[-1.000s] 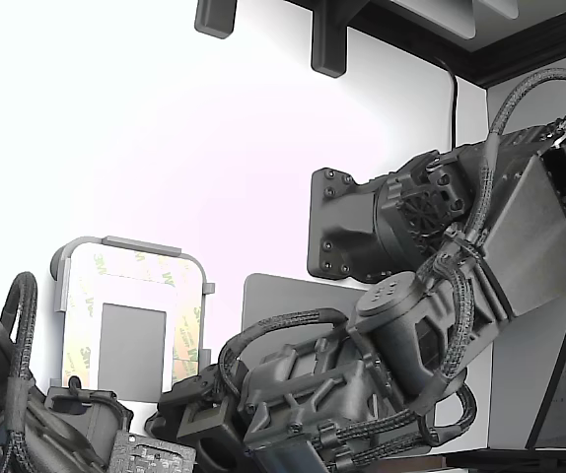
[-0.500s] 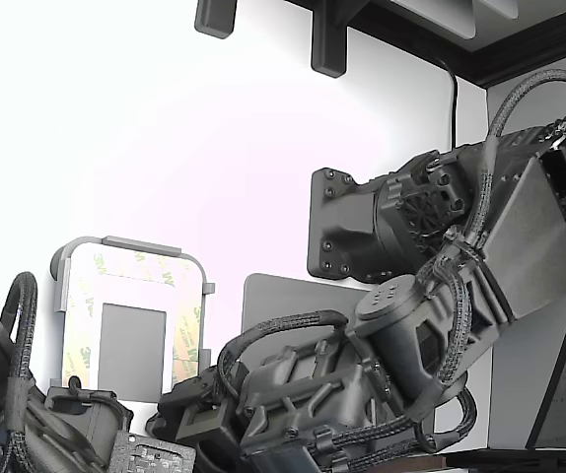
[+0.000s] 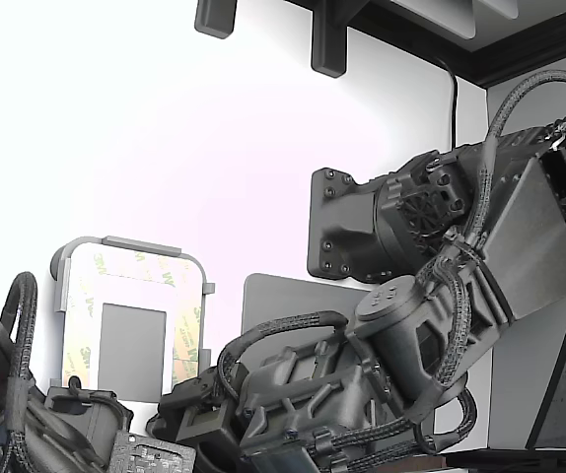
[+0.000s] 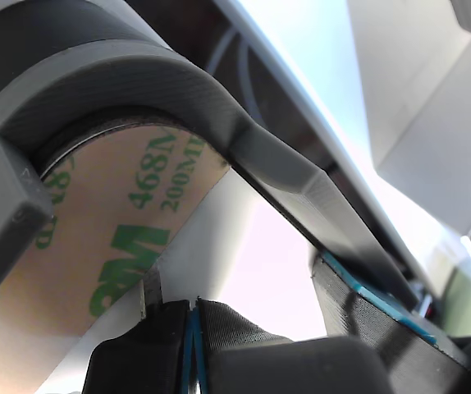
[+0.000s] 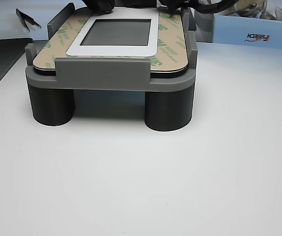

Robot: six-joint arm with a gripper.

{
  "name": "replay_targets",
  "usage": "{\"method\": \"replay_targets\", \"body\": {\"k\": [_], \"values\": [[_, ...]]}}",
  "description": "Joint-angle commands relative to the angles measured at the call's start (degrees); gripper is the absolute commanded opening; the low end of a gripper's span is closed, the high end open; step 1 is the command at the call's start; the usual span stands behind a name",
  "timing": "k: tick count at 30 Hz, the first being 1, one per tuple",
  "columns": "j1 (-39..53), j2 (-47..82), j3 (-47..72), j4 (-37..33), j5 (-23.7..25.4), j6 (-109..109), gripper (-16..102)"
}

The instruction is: Peel off protective film from adhesive tape.

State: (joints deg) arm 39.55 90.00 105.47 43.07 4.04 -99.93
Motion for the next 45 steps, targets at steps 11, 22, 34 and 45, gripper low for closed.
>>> {"method": "replay_targets", "body": {"k": [11,22,34,45], "values": [[-0.8,1.1,-1.8,0.2,-0.6,-0.8,-11],[-2.1,0.7,-1.5,-0.7,-1.4,-3.4,-10],[-2.5,0.0,-2.2,-1.5,-1.1,-5.3,-10],[-2.0,0.5,-1.8,-1.4,-1.8,-2.3,-10]]}}
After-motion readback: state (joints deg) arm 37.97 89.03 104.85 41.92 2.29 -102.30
